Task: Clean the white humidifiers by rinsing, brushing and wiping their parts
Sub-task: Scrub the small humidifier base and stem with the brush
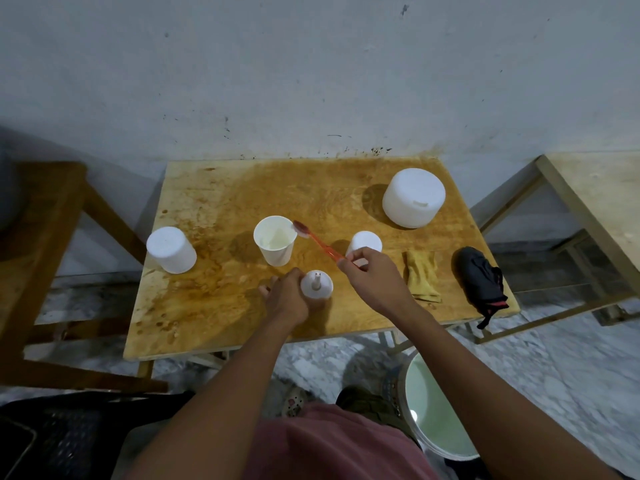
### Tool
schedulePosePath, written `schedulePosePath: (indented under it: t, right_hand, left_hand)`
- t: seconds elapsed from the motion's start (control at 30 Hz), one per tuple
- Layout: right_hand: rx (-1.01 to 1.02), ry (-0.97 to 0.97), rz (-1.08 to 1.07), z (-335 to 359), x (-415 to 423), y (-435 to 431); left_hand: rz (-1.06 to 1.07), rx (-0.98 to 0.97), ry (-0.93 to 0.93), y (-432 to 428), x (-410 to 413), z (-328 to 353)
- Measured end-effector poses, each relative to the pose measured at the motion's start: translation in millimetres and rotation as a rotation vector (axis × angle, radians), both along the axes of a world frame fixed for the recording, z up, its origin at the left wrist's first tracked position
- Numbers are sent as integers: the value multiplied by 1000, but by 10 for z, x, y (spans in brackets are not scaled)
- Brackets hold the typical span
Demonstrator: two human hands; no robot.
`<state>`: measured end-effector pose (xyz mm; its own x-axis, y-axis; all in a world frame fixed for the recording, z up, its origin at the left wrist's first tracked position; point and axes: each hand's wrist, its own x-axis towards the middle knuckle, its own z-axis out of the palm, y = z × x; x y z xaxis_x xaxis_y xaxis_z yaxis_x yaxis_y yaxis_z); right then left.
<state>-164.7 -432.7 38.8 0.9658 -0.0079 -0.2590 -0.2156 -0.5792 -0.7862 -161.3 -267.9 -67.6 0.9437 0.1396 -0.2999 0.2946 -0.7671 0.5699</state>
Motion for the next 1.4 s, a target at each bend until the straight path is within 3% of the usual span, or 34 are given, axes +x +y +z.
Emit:
schedulePosePath:
  t: [0.2,0.5,0.67,0.9,1.4]
  right_hand:
    - [-284,2,156,104,282,318]
    - [-700,-210,333,150,604,689]
    - [-811,-249,422,186,757,821]
    - [-758,-227,404,123,801,886]
    - [-391,-156,281,49,686,660]
  left_hand:
    - [-22,76,90,-34,44,39]
    - [-73,41,95,-8,1,65]
    - [-61,-5,58,12,-11,10]
    - [-38,-14,37,-1,-26,41]
    - [-15,40,66,-29,-14,32]
